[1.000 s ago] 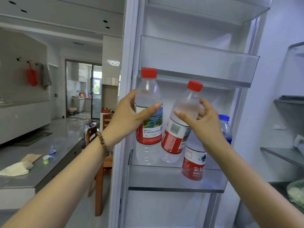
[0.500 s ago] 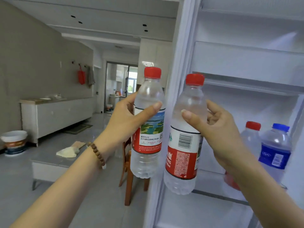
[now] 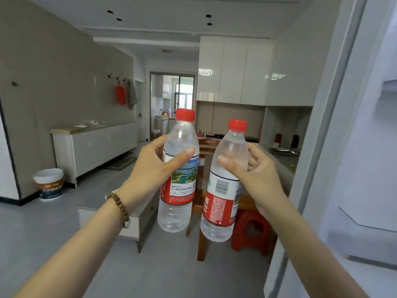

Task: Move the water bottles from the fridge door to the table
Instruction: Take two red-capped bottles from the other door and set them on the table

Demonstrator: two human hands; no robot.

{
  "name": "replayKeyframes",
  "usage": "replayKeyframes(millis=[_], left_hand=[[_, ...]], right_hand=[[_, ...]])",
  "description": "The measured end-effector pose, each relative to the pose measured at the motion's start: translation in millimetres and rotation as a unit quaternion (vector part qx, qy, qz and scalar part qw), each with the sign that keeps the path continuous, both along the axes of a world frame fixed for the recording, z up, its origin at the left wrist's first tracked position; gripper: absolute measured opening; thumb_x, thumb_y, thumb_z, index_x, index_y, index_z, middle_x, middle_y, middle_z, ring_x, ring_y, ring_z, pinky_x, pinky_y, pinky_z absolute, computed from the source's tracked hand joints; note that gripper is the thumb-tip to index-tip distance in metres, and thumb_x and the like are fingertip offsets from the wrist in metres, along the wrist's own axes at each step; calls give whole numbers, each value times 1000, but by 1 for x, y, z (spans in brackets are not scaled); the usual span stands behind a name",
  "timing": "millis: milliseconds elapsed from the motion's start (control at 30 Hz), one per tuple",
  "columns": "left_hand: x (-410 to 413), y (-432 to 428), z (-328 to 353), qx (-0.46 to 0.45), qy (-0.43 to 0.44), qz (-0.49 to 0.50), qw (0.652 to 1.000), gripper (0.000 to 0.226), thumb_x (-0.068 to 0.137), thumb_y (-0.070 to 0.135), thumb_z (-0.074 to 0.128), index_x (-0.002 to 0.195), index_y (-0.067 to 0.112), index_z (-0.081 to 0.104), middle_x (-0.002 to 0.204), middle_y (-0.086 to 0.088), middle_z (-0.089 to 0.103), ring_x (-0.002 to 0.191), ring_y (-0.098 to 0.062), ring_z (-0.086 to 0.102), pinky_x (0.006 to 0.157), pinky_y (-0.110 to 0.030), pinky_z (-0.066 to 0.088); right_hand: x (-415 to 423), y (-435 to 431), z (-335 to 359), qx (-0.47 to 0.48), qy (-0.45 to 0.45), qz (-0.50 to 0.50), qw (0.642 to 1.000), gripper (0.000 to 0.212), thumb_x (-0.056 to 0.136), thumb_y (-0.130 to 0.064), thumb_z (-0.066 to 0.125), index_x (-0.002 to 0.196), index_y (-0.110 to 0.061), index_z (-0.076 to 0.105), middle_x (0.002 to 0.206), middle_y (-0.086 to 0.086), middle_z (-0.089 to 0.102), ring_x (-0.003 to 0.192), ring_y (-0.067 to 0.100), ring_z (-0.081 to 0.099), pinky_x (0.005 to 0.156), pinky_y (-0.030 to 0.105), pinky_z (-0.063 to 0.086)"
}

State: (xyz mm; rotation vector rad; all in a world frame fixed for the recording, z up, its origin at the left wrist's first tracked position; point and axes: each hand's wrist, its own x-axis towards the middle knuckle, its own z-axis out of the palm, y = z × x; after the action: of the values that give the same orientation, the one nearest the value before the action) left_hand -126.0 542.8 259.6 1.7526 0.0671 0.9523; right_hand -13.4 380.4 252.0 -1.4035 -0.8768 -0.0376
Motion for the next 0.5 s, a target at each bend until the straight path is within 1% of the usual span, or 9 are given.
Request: replayKeyframes(millis=[100, 200, 267, 400, 433, 500], left_hand=[[6, 44, -10, -12, 4, -2, 1000, 53, 61, 41, 69, 113, 30, 61, 95, 16, 70, 80, 3, 68, 58, -9, 50], [25, 87, -20, -14, 16, 7, 1000, 60, 59, 45, 69, 116, 29, 60, 98, 15, 70, 82, 2, 68, 61, -11, 53], [44, 113, -29, -21, 25, 9, 999, 58, 60, 44, 69, 115, 29, 60, 99, 14, 70, 83, 2, 68, 65, -14, 55], [94, 160, -51, -28, 45, 16, 998, 67, 58, 46, 70, 120, 26, 58, 105, 9, 69, 90, -9, 69, 75, -27, 56], [109, 171, -55, -29, 49, 16, 998, 67, 58, 46, 70, 121, 26, 58, 105, 8, 69, 90, -9, 68, 75, -27, 56], [144, 190, -63, -29, 51, 16, 998, 62, 60, 44, 71, 118, 27, 58, 101, 13, 68, 85, -4, 68, 69, -21, 56]], right_hand=[[9, 46, -15, -4, 21, -15, 1000, 61, 66, -24, 81, 121, -22, 56, 108, -7, 72, 93, 5, 69, 81, 28, 56], [30, 88, -24, -17, 24, -26, 999, 62, 65, -25, 82, 121, -22, 55, 108, -6, 71, 95, 6, 69, 83, 32, 56], [48, 113, -31, -23, 25, -31, 999, 63, 66, -26, 82, 122, -23, 55, 110, -8, 70, 95, 4, 68, 81, 29, 57], [94, 158, -48, -28, 22, -35, 999, 61, 68, -23, 81, 123, -23, 54, 111, -11, 69, 94, -1, 67, 72, 16, 55], [108, 168, -52, -26, 24, -35, 999, 60, 68, -22, 81, 123, -22, 54, 110, -12, 69, 93, -2, 67, 71, 14, 55], [140, 189, -60, -20, 21, -34, 999, 58, 69, -20, 81, 120, -21, 55, 105, -16, 67, 89, -7, 66, 68, 10, 53]])
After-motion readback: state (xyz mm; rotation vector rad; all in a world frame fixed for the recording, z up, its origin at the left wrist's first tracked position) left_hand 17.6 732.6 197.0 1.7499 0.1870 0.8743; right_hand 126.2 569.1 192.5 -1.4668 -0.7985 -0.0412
